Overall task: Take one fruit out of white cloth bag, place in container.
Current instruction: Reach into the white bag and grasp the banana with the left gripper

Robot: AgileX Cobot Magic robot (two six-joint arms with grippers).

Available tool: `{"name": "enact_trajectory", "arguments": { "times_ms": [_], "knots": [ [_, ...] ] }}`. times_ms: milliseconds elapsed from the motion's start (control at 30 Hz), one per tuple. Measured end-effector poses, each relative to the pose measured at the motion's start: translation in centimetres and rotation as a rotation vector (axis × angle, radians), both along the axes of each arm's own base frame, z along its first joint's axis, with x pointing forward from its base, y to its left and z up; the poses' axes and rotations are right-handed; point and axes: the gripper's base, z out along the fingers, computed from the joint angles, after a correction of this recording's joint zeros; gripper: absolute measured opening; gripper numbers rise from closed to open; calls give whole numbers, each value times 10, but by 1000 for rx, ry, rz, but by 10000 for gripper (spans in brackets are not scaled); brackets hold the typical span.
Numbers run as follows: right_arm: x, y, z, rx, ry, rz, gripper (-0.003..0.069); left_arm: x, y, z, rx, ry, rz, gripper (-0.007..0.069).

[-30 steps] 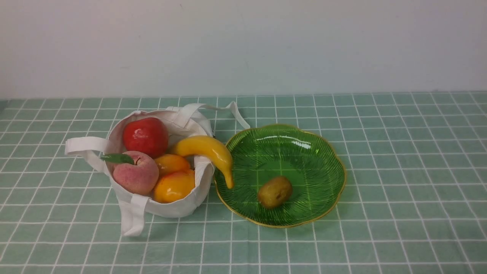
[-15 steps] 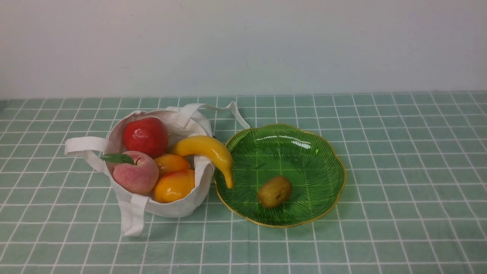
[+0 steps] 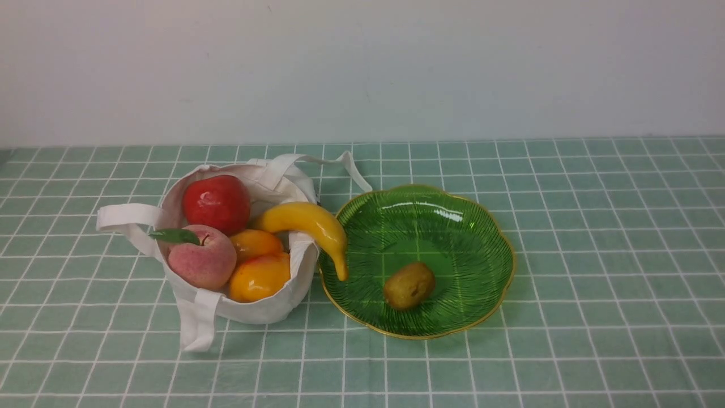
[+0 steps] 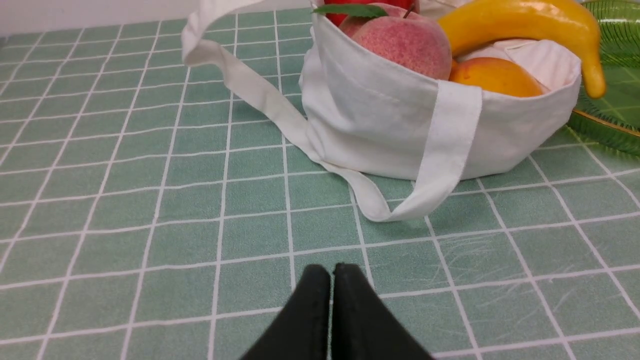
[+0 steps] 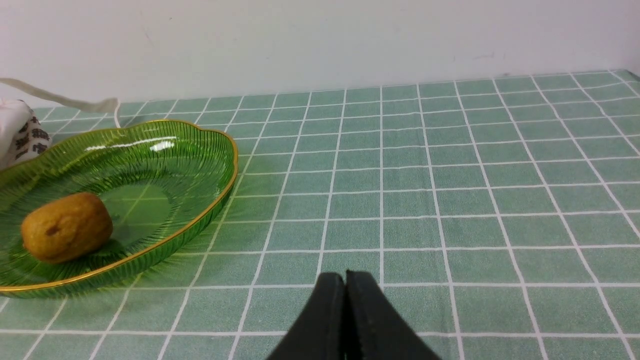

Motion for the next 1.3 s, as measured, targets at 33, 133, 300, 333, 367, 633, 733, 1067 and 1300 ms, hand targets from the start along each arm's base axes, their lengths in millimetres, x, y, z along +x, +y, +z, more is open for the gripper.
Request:
{"name": "enact_trajectory", "arguments": {
  "times_ms": [33,133,300,333,367,633,733,1067,1300],
  "knots": [
    [0,0,0,0,0,0,-12,0,0,0,0,0,0,-8],
    [0,0,0,0,0,0,-12,0,0,0,0,0,0,-8],
    [0,0,0,0,0,0,-12,0,0,0,1,0,0,-8],
    [0,0,0,0,0,0,-12,0,0,0,1,0,0,-8],
    [0,0,0,0,0,0,-12,0,0,0,1,0,0,-8],
    [0,0,0,0,0,0,-12,1,-3,2,-145,-16,14,-8],
    [0,0,0,0,0,0,-12,1,-8,3,-415,2,35,-8],
    [0,0,0,0,0,0,-12,1,-22,25,-1546,103,94,-8],
    [0,0,0,0,0,0,-12,2,-19,28,-1546,46,89,-8]
  ]
}}
